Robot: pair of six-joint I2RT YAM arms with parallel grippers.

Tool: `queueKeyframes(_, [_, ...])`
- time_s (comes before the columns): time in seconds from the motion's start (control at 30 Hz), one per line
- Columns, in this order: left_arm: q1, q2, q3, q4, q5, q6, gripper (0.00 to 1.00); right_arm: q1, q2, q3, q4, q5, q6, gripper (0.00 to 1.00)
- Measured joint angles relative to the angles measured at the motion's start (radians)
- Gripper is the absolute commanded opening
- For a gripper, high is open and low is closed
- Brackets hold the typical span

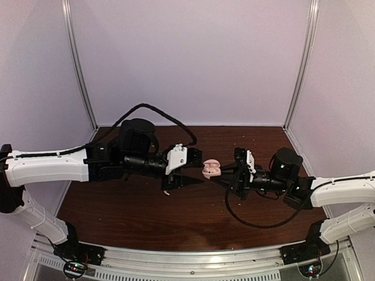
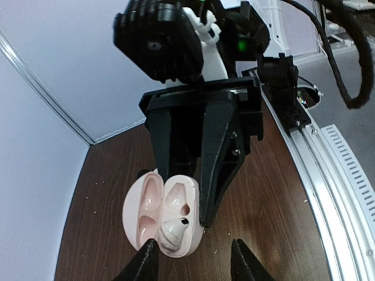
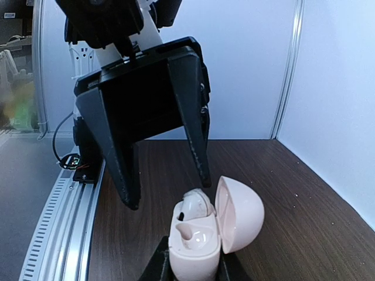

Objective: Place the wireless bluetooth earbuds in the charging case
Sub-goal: Adjust the left earbud in the left side groove of the charging case, then pick up the right earbud from the center of the board.

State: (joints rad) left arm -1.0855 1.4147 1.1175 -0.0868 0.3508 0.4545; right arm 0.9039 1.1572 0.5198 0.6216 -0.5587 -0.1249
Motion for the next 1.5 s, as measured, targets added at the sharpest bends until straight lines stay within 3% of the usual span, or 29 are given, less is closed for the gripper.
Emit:
queueKeyframes(0.2, [0.144, -0.037, -0.090, 0.109, -0.039, -0.241, 0.46, -0.075, -0.010, -0.060, 0.090, 0.040, 0.088, 0.00])
queueKeyframes(0.37, [0.231, -0.048, -0.198, 0.133, -0.161, -0.531, 0.47, -0.120, -0.023, -0.097, 0.117, 0.064, 0.145, 0.00])
queueKeyframes(0.57, [0.252, -0.014, -0.269, 0.051, -0.343, -0.873, 0.47, -0.130, -0.025, -0.115, 0.132, 0.072, 0.175, 0.00])
queueKeyframes(0.73, [0.255, 0.097, -0.237, -0.053, -0.419, -1.046, 0.43, -0.131, -0.025, -0.117, 0.134, 0.047, 0.172, 0.00])
queueKeyframes(1.1, [0.262, 0.316, -0.111, -0.175, -0.436, -1.158, 0.38, -0.131, -0.028, -0.120, 0.135, 0.037, 0.154, 0.00])
queueKeyframes(1.5, [0.262, 0.400, -0.075, -0.206, -0.417, -1.152, 0.33, -0.131, -0.028, -0.121, 0.134, 0.038, 0.151, 0.00])
